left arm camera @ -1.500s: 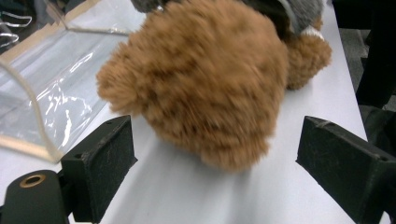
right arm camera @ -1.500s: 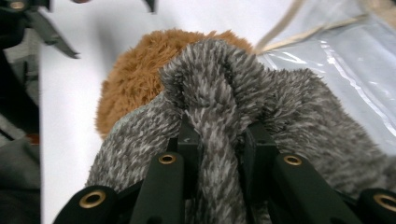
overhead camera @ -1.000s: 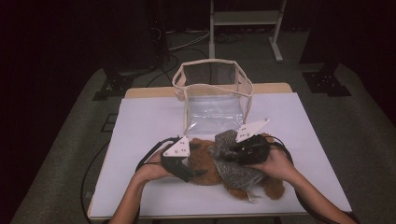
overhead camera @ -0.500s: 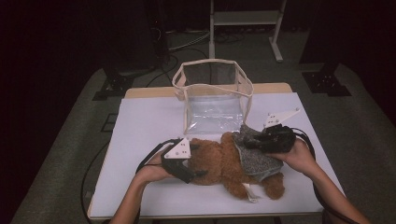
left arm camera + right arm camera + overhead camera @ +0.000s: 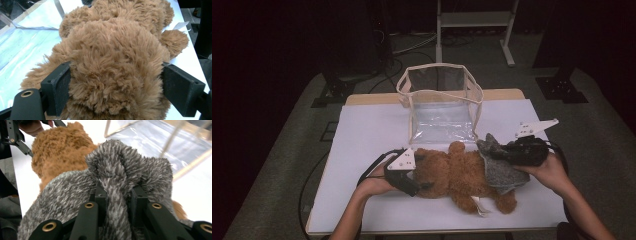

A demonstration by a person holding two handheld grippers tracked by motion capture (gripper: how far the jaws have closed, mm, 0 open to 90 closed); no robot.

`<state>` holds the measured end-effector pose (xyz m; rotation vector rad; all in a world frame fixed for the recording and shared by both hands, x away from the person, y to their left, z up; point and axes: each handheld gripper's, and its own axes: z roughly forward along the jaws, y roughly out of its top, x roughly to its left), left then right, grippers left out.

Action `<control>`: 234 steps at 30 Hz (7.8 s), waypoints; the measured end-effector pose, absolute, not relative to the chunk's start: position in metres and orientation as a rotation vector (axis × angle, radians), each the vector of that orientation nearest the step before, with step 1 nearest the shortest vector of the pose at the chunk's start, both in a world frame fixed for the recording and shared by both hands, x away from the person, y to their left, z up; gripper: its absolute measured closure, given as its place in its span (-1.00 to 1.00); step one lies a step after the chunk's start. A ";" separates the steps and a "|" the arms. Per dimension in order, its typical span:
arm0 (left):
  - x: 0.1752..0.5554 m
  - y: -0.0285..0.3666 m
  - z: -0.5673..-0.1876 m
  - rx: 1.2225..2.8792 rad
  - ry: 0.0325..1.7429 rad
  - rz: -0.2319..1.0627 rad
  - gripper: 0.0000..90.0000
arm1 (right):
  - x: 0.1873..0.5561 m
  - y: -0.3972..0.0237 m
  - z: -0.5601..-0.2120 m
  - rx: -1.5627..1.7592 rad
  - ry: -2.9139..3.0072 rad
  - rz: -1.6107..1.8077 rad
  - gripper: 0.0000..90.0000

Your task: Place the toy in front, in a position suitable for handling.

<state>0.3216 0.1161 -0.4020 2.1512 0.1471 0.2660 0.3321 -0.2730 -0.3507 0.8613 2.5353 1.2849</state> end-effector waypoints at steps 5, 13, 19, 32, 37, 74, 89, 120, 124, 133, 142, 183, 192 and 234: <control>0.322 0.116 -0.402 2.155 0.147 0.270 -0.63 | 0.326 -0.292 -0.350 0.911 2.510 1.294 0.60; 0.322 0.116 -0.402 2.165 0.147 0.273 -0.64 | 0.332 -0.267 -0.359 0.857 2.554 1.351 0.60; 0.322 0.117 -0.398 2.171 0.153 0.260 -0.64 | 0.340 -0.232 -0.361 0.763 2.588 1.408 0.60; 0.322 0.109 -0.390 2.168 0.147 0.232 -0.43 | 0.328 -0.257 -0.375 0.809 2.541 1.483 0.60; 0.320 0.109 -0.392 2.169 0.143 0.229 -0.37 | 0.327 -0.272 -0.375 0.866 2.518 1.482 0.60; 0.312 0.101 -0.388 2.203 0.101 0.225 -0.31 | 0.341 -0.185 -0.365 0.588 2.662 1.351 0.60; 0.309 0.104 -0.390 2.186 0.099 0.223 -0.30 | 0.333 -0.260 -0.375 0.847 2.543 1.386 0.59; 0.306 0.107 -0.391 2.184 0.094 0.223 -0.31 | 0.346 -0.292 -0.379 0.989 2.455 1.395 0.59; 0.304 0.108 -0.391 2.185 0.094 0.227 -0.31 | 0.354 -0.266 -0.379 0.919 2.506 1.366 0.59; 0.305 0.108 -0.391 2.180 0.095 0.226 -0.31 | 0.378 -0.285 -0.410 1.097 2.477 1.340 0.59; 0.305 0.108 -0.391 2.180 0.095 0.229 -0.32 | 0.366 -0.311 -0.395 1.119 2.442 1.361 0.59; 0.308 0.121 -0.378 2.191 0.142 0.277 -0.29 | 0.354 -0.209 -0.362 0.737 2.760 1.284 0.59; 0.308 0.115 -0.388 2.194 0.152 0.248 -0.13 | 0.353 -0.190 -0.328 0.630 2.757 1.295 0.58; 0.305 0.118 -0.392 2.193 0.162 0.237 -0.11 | 0.368 -0.135 -0.351 0.496 2.859 1.146 0.59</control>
